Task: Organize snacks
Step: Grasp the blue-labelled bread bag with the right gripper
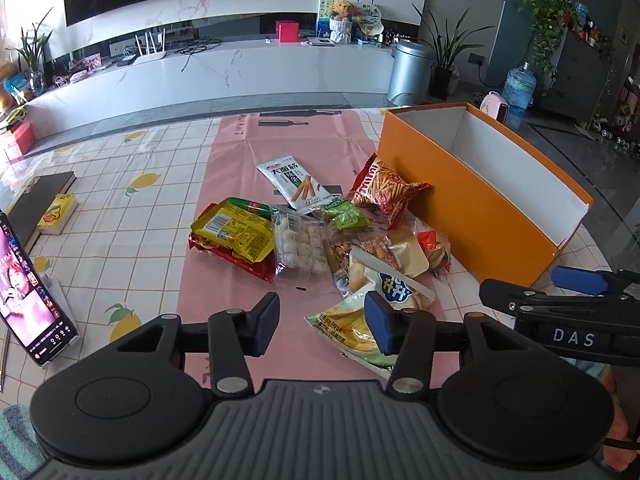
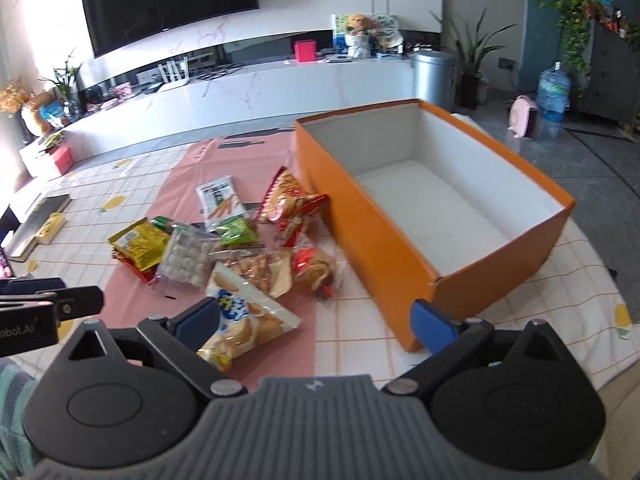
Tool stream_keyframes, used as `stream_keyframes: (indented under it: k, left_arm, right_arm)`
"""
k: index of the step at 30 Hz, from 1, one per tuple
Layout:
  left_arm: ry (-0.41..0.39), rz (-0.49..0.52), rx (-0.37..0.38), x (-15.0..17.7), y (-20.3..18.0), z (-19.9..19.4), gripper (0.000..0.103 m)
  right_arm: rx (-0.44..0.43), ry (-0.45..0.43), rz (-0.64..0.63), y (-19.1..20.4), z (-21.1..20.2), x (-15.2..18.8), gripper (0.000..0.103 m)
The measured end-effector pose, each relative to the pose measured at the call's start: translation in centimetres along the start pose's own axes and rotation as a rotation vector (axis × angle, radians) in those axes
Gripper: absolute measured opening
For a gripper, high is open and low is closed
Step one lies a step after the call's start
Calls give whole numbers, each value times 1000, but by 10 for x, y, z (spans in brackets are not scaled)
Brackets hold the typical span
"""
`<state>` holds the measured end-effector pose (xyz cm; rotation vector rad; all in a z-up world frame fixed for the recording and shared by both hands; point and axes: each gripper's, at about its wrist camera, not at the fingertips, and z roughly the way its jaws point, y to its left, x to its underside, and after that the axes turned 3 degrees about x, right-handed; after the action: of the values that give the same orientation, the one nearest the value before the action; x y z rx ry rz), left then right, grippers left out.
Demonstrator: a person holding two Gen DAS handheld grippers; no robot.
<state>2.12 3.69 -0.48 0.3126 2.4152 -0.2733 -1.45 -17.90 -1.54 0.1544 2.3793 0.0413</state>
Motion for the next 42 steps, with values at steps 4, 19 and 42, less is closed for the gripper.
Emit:
stream_keyframes:
  k: [4, 19, 42]
  left_arm:
    - [44, -17, 37, 2, 7, 12, 59]
    - [128, -134, 28, -20, 48, 61, 65]
    - [157, -277, 109, -20, 75, 128, 59]
  right_arm:
    - [-54, 61, 13, 5, 17, 2, 80]
    - [-124, 306, 219, 29, 101, -1, 90]
    - [39, 236, 97, 36, 118, -17, 56]
